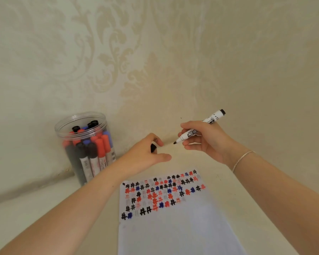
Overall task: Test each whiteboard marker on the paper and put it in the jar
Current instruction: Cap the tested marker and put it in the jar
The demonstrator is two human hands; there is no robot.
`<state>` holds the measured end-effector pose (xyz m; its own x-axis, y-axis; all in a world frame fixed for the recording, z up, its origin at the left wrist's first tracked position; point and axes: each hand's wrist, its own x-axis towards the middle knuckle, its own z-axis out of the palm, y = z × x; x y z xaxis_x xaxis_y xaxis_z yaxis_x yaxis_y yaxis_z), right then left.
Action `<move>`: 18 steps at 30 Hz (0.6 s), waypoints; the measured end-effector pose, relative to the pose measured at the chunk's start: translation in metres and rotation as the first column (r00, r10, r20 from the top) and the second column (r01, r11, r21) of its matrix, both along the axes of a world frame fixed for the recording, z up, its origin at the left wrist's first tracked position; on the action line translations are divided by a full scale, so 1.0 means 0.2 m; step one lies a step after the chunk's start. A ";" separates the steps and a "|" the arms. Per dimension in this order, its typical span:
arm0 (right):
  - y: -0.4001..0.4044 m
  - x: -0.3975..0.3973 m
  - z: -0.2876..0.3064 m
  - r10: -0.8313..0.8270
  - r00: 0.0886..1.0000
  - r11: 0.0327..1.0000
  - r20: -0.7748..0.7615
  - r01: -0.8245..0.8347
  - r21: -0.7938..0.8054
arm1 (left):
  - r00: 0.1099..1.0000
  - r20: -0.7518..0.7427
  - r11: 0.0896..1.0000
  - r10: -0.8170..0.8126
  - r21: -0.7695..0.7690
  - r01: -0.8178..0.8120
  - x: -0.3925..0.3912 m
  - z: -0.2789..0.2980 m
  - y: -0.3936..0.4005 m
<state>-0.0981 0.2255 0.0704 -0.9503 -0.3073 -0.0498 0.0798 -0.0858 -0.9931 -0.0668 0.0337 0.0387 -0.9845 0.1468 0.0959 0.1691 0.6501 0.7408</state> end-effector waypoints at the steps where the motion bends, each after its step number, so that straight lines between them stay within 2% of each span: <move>1: 0.01 0.01 -0.02 -0.011 1.000 1.000 0.029 0.011 -0.001 | 1.000 0.005 1.000 -0.011 -0.009 0.011 0.01 -0.01 -0.01; 6: 0.02 0.09 -0.14 -0.064 0.991 0.998 0.119 0.062 0.016 | 0.994 0.066 0.991 -0.083 0.115 0.075 0.06 -0.11 -0.05; 9: 0.01 0.15 -0.21 -0.101 0.985 0.993 0.139 0.092 0.069 | 0.981 0.106 0.961 -0.163 0.241 0.134 0.11 -0.15 -0.05; 15: -0.06 0.24 -0.33 -0.296 0.955 0.940 0.021 0.287 0.186 | 0.955 0.229 0.923 -0.186 0.375 0.089 0.04 -0.28 -0.05; 18: -0.06 0.26 -0.39 -0.350 0.937 0.920 -0.008 0.345 0.186 | 0.963 0.173 0.915 -0.205 0.384 0.126 0.07 -0.33 -0.06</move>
<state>-0.0461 0.2131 -0.0076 -0.9934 0.0590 -0.0986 0.1025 0.0688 -0.9924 -0.0535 0.0213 -0.0269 -0.9527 0.3028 -0.0274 0.0687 0.3024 0.9507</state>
